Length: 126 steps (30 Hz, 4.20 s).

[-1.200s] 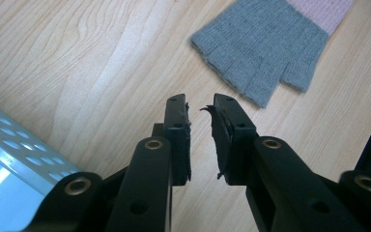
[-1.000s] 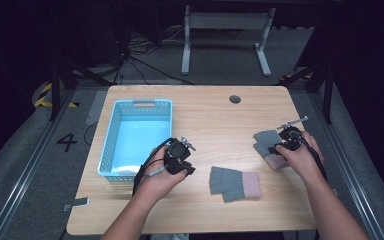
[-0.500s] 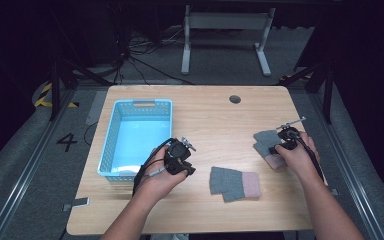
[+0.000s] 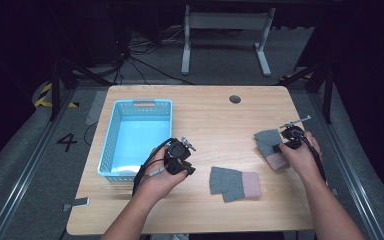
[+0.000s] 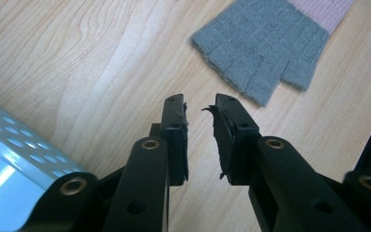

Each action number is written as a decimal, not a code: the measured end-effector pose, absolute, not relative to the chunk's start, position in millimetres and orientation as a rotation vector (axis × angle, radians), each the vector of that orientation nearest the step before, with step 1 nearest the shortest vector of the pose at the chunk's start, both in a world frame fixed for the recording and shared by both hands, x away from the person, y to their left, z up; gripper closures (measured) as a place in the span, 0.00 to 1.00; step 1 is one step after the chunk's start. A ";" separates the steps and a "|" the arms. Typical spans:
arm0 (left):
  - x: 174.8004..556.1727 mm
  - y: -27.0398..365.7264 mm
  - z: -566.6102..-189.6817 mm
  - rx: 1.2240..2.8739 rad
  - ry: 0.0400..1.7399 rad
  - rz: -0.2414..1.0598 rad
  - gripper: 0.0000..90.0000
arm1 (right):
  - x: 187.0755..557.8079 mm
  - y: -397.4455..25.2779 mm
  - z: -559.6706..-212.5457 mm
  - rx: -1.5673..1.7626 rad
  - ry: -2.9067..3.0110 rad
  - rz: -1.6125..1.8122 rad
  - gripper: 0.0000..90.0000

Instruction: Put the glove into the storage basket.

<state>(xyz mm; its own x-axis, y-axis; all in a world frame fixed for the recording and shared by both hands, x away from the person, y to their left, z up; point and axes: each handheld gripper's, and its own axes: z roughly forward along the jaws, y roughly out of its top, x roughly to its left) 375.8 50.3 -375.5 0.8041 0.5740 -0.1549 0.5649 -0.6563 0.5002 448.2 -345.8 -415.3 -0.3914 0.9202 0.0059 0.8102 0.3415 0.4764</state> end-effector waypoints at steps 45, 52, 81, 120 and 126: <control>374.5 48.1 -374.0 2.441 0.798 -0.033 0.83 | 371.3 -268.9 -338.9 0.988 2.676 0.821 0.95; 372.9 47.9 -373.5 2.437 0.797 -0.030 0.83 | 368.8 -261.7 -339.8 0.897 2.727 0.799 0.95; 367.6 40.8 -380.8 2.472 0.779 -0.056 0.85 | 365.9 -232.6 -391.7 0.635 2.955 0.754 0.95; 359.9 16.1 -400.7 2.551 0.728 -0.156 0.83 | 359.7 -303.6 -392.1 0.905 2.854 0.690 0.78; 361.1 11.5 -404.9 2.566 0.719 -0.170 0.82 | 358.0 -307.3 -396.6 0.904 2.894 0.641 0.79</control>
